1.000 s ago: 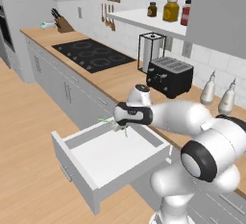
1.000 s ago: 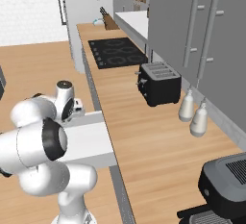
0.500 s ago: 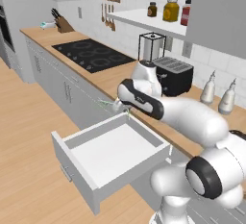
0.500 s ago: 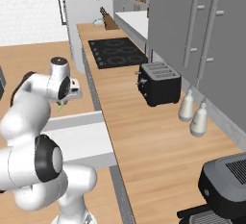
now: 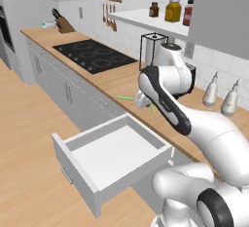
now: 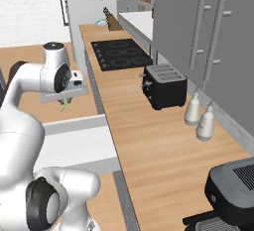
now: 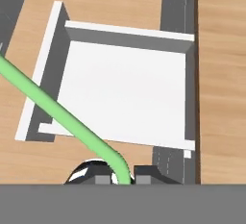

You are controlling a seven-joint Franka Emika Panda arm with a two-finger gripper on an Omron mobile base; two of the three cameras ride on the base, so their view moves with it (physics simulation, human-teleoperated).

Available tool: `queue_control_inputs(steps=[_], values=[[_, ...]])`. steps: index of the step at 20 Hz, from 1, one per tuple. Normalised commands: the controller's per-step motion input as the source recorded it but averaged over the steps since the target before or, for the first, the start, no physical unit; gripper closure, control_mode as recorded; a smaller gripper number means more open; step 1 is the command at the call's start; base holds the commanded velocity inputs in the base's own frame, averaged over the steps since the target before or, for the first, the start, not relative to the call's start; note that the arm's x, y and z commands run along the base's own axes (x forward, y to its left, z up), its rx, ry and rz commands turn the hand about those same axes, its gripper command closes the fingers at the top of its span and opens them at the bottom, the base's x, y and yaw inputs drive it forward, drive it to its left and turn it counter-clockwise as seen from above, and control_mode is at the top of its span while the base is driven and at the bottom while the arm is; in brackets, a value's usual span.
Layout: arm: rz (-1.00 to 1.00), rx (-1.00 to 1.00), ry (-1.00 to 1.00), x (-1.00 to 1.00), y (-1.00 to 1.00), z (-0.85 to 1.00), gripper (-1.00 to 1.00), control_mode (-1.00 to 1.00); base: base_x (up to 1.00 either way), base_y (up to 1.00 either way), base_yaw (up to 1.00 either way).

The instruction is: Take a straw from the drawer in front and place it inside the glass cup on the dining counter.

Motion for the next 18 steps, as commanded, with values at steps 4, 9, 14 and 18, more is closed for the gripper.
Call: queue_control_inputs(steps=[4,9,14,18], values=[[-0.01,-0.04,0.00,-0.18,-0.17,0.00,1.00,-1.00,0.00,0.00,0.00],[0.00,0.00,0.00,-0.22,-0.02,0.00,1.00,-1.00,0.00,0.00,0.00],[0.00,0.00,-0.02,-0.19,-0.02,0.00,1.00,1.00,-0.80,-0.07,-0.01],[0.00,0.00,0.00,0.00,0.00,0.00,1.00,1.00,-0.98,0.22,0.21]])
